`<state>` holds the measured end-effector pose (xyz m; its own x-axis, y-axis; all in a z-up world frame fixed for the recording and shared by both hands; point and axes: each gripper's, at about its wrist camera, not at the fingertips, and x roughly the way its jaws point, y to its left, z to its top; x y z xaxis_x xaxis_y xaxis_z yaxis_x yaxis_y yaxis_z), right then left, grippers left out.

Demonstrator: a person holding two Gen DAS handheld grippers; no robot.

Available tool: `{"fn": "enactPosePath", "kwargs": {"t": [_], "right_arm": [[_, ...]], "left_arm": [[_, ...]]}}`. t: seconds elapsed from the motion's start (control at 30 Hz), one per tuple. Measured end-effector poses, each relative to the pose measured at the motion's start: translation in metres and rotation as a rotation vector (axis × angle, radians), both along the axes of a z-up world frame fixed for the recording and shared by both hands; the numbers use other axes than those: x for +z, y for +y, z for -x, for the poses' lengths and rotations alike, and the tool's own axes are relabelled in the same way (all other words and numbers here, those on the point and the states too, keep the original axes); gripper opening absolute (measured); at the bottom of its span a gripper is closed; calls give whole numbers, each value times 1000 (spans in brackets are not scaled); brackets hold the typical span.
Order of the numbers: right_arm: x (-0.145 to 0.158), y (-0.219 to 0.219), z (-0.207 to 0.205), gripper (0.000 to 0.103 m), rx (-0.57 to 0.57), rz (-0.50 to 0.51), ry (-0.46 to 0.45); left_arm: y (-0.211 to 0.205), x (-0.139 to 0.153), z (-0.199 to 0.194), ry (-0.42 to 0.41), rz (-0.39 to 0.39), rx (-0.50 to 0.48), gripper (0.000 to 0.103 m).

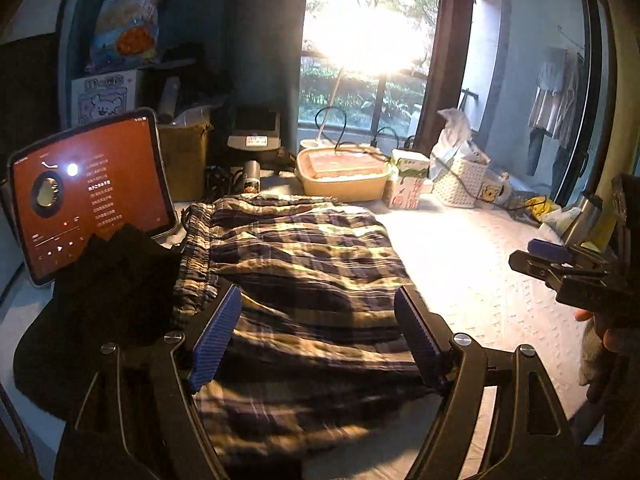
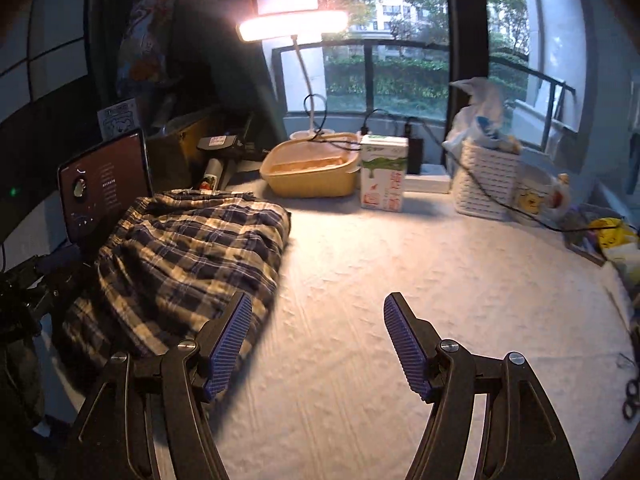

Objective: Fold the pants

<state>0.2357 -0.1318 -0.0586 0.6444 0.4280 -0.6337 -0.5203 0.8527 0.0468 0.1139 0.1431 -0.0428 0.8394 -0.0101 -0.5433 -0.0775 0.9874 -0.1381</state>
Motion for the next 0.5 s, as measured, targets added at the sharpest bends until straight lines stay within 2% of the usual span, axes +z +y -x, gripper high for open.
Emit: {"fn": "enactPosePath", "kwargs": {"t": [0.07, 0.2, 0.27, 0.33, 0.4, 0.5], "right_arm": [[6, -8, 10, 71, -10, 4, -17], [23, -23, 35, 74, -25, 4, -75], [33, -30, 48, 83, -31, -1, -109], [43, -36, 59, 85, -44, -9, -137], [54, -43, 73, 85, -50, -20, -171], [70, -53, 91, 88, -65, -37, -222]], "left_arm": [[-8, 7, 10, -25, -1, 0, 79], [-25, 24, 26, -81, -49, -5, 79], [-34, 35, 33, -107, -84, -8, 80], [-40, 44, 39, -133, -109, -2, 80], [-47, 53, 47, -166, -127, -3, 83], [-56, 65, 58, -216, -138, -6, 93]]}}
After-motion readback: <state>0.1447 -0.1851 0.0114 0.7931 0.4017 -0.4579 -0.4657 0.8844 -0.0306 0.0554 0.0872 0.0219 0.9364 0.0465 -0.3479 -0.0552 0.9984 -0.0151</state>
